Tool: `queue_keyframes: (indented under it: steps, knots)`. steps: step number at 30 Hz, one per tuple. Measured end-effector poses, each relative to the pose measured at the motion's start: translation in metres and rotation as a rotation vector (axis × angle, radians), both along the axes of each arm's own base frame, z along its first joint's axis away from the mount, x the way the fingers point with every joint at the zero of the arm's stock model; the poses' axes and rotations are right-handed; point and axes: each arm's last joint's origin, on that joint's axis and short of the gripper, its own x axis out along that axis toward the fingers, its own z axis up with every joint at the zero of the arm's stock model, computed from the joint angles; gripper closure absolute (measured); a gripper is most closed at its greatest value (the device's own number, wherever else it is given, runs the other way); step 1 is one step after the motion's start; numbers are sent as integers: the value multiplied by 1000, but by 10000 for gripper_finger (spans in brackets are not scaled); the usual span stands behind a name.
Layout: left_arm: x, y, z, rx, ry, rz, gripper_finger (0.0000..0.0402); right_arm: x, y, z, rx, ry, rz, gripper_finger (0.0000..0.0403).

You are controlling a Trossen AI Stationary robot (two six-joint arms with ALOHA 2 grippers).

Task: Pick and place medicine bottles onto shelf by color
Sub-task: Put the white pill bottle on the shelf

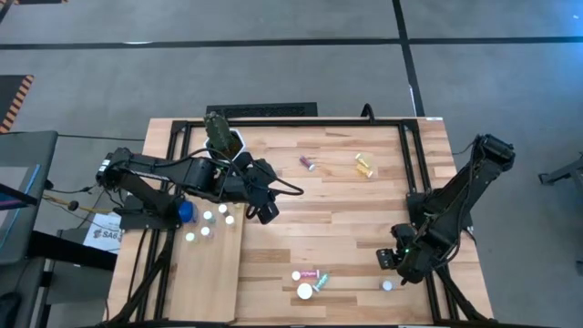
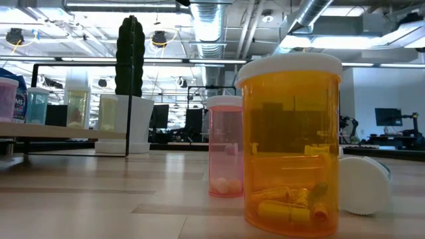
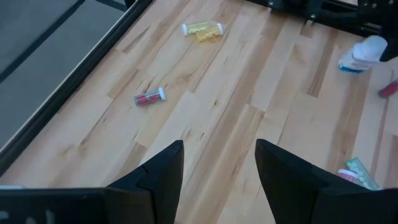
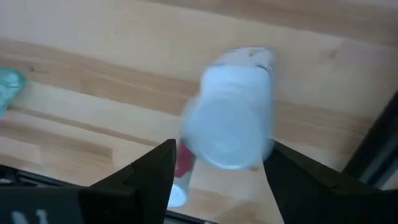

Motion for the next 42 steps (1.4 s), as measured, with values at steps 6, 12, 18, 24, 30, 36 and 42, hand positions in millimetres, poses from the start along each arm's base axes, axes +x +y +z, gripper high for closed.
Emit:
queue_keyframes:
  steps: [6,12,18,24,30,36,42]
  knots:
    - [0,0,0,2,0,1,216,-10,-5,3,-38,32,8,143]
    - [0,0,0,5,-1,5,216,-10,-6,2,-68,33,6,143]
    - [0,0,0,3,-9,24,216,-11,-10,-3,-114,28,-2,143]
    - [0,1,0,3,-13,32,216,-13,-12,-7,-134,43,-1,143]
    - [0,1,1,10,-19,42,216,-14,-13,-7,-142,49,4,181]
    - [1,1,1,18,-32,49,216,-14,-13,-5,-131,42,7,245]
    - [5,0,5,30,-68,-4,216,-9,-14,10,-92,-3,35,232]
